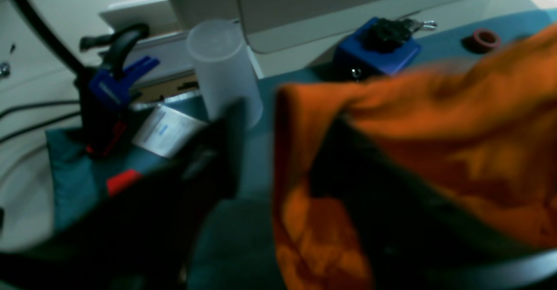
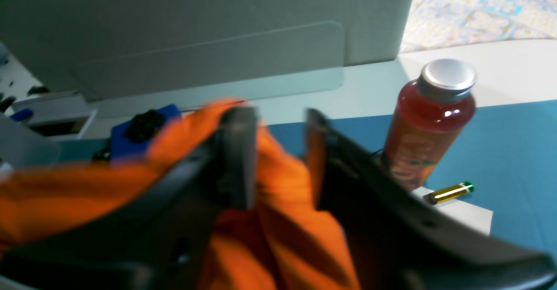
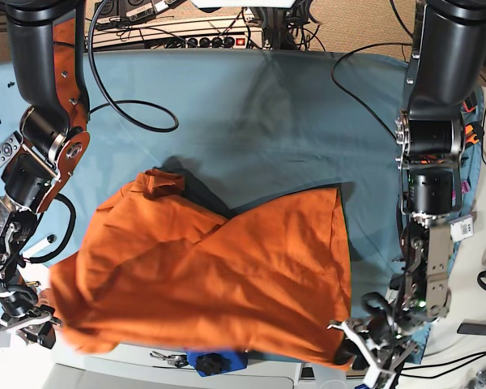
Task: Layout the t-shirt on the table in an organized manner, then fold the t-shirt properly
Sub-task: 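Lower the shirt onto the table and open both grippers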
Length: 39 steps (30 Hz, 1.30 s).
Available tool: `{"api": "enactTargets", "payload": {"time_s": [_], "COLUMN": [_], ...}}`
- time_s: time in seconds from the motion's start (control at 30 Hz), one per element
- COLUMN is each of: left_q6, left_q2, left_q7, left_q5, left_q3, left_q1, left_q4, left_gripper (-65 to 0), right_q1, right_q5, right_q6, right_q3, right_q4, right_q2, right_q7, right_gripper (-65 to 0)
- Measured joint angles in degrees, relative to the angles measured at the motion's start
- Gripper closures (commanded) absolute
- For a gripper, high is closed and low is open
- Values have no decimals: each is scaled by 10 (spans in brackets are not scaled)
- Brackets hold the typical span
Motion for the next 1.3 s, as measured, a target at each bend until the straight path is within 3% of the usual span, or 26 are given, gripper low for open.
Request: {"api": "enactTargets", "payload": {"time_s": [0.17,0.3,0.43,0.5,0.67,0.73,0.77,0.87,1.0,1.1,1.23,1.3], "left_q6": [72,97,109,90,-31,-37,-22,79,198,226,223,223], "left_q2": [5,1,2,2,2,6,7,5,0,2,-1,-6], "left_q7": [-3,-2,-24,-23,-25,-49,-76,-145,-156,-112,5,38], "left_q5": [37,40,40,40,42,69,97,142,147,142,97,87], "left_q3": [26,26,26,26,66,97,109,135,140,140,140,140], "left_q1": [-16,-15,-15,-16,-24,-31,-35,-50,-53,-53,-45,-33], "left_q4": [-1,-1,-2,-2,-53,-92,-111,-166,-178,-173,-124,-75], "left_gripper": [-334,-334,-334,-333,-300,-300,-301,-300,-300,-299,-251,-219], "right_q1": [1,1,1,1,1,1,1,0,1,1,-9,-31], "right_q5": [-11,-13,-13,-13,-13,-12,-12,-15,-13,-10,44,79], "right_q6": [-17,-53,-58,-58,-58,-58,-57,-58,-58,-58,-51,-26], "right_q3": [-35,-39,-39,-39,-39,-39,-39,-39,-39,-39,-39,-39], "right_q4": [0,-1,-1,-1,-1,-1,-1,-2,-1,-1,17,57], "right_q2": [2,0,1,2,1,1,1,2,2,2,2,2], "right_q7": [0,0,-7,-37,-63,-70,-76,-82,-91,-112,-167,-175], "right_gripper": [-241,-241,-241,-241,-241,-241,-241,-241,-241,-241,-240,-240]}}
